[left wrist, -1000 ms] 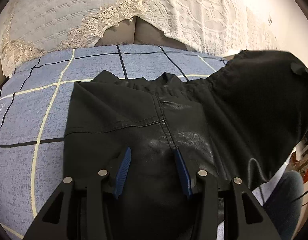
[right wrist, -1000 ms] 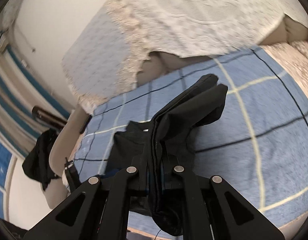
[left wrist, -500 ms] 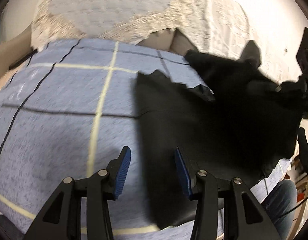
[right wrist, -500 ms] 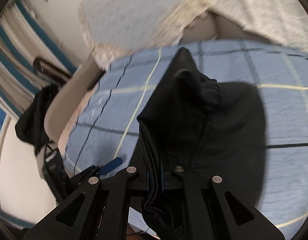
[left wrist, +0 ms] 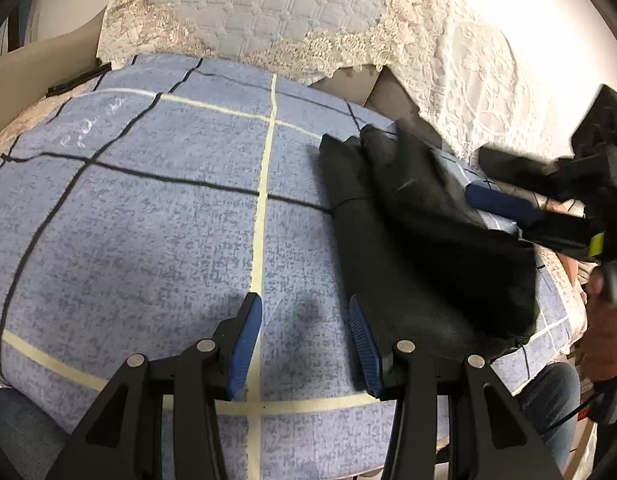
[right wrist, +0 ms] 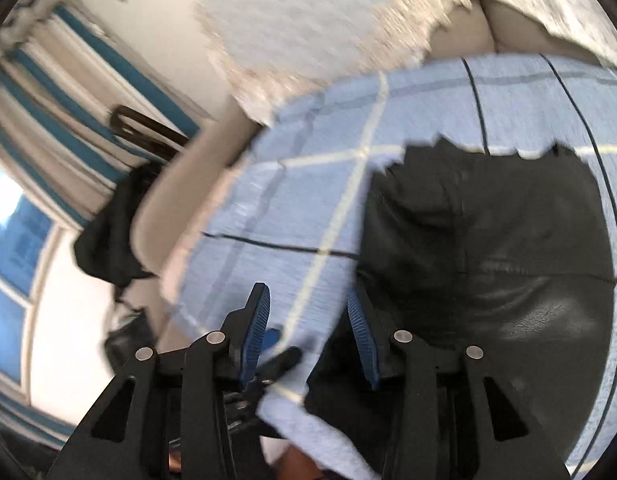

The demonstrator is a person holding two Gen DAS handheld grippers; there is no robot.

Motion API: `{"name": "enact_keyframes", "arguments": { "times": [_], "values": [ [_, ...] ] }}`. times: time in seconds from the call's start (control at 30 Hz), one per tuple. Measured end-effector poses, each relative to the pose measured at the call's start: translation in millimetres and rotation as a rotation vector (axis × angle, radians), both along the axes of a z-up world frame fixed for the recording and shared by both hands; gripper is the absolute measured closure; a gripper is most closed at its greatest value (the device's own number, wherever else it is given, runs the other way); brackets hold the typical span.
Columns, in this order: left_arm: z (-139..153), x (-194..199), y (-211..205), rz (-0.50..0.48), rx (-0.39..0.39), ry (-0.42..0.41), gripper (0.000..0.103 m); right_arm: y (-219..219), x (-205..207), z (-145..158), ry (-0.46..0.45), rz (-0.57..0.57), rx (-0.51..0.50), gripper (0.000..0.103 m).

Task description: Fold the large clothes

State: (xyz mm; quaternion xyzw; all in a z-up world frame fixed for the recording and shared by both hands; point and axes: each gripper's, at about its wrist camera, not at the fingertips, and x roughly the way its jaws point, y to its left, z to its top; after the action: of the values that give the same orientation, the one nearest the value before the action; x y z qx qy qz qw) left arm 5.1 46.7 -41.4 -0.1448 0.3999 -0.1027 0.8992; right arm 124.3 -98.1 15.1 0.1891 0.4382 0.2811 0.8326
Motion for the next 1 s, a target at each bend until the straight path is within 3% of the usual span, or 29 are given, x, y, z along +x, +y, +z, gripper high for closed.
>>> {"name": "enact_keyframes", "arguments": {
  "times": [0.17,0.3,0.43,0.53,0.77,1.0],
  "values": [
    [24,-4,-2,-0.02,-0.064,-0.04,0.056,-42,-28,13,-0.096,-0.113,-0.014,0.061],
    [48,1,-14,-0.065,-0.138,-0.078,0.054,-56,-37,-12,-0.069,-0.169,-0.111,0.061],
    [68,9,-31,-0.095,-0.132,-0.125,0.048,-37,-38,-47,-0.003,-0.094,-0.151,0.074],
    [68,14,-33,-0.096,-0.125,-0.107,0.048,-18,-47,-53,-0.057,-0.041,-0.207,0.074],
    [48,14,-37,-0.108,-0.158,-0.001,0.046,-38,-54,-48,-0.095,-0.06,-0.146,0.074],
    [62,28,-60,-0.12,-0.173,-0.03,0.038,-74,-75,-37,-0.142,-0.18,-0.173,0.074]
  ]
}}
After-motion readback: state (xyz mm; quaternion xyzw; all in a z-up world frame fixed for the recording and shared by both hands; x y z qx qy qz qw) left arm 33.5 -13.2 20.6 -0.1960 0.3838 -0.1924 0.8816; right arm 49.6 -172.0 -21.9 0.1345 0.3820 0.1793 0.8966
